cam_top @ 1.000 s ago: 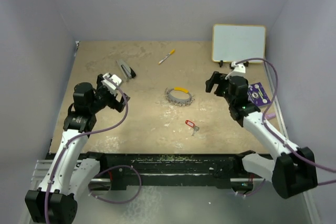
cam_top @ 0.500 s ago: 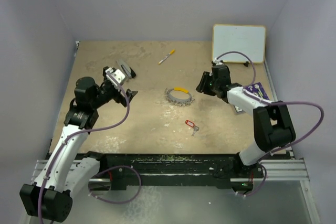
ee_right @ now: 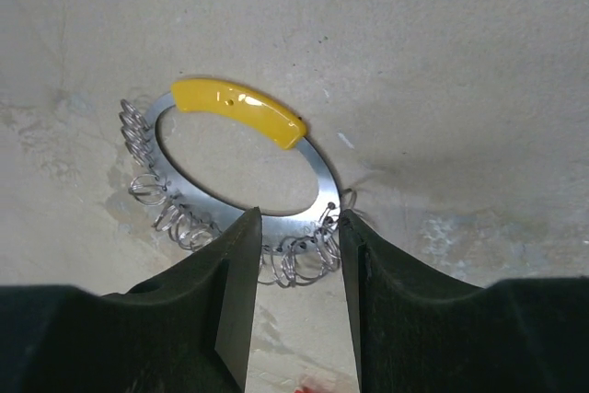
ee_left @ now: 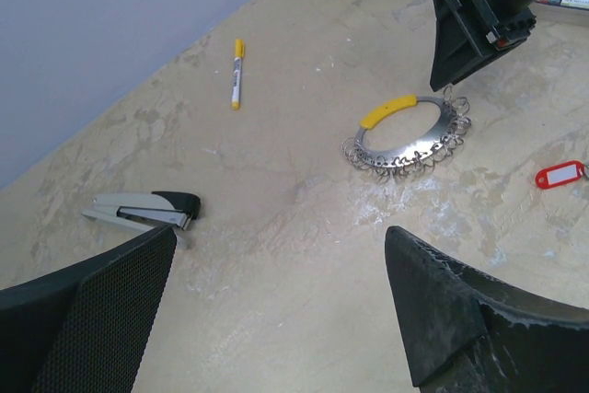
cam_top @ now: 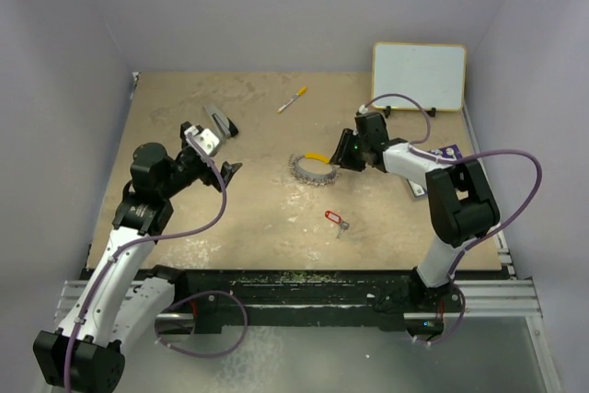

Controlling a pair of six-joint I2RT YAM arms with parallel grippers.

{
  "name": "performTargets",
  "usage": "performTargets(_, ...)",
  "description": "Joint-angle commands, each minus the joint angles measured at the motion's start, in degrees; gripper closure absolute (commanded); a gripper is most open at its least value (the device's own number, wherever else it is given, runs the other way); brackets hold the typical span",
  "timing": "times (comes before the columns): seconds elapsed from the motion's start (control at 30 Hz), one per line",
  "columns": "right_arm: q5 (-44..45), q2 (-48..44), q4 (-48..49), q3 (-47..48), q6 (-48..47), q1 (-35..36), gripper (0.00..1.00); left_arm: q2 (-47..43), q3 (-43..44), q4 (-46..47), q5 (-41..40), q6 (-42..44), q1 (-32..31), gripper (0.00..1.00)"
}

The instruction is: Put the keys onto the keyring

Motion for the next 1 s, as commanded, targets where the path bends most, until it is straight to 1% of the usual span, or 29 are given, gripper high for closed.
performTargets(0.0,0.74,1.08,-0.99,3.38,1.36,0.97,0.57,-1.43,-0.98,3.57,-0.16,-0.15,-0.35,0.02)
performTargets(0.27,4.34,1.87,-4.88,4.66,1.25,1.17,0.60,-1.66,-2.00,4.89,-0.63,0.18,-0.37,0.02)
performTargets(0.57,9.30,-3.52,-7.18,4.30,1.53,1.35,0.60,-1.77,-2.92,5.25,-0.53,0.42,-0.37,0.02)
performTargets(0.67,8.83,-2.50,-8.53,4.79,1.24,1.35,0.62,-1.88,-3.53,5.69,-0.30,0.34,-0.36,0.02)
performTargets(0.8,7.74,-1.02,-7.92,4.55,0.91,1.41,0.65,-2.06,-3.86,6.10,-0.10,0.15,-0.42,0.02)
performTargets(0.87,8.16,-0.84,-7.97,4.75,-1.24,1.79,0.67,-2.20,-3.87,6.06,-0.09,0.24,-0.42,0.02)
performTargets(0.97,11.53,-1.56,-9.10,5.60,-7.74,2.90,0.67,-2.31,-3.87,5.71,-0.44,1.06,-0.38,0.02)
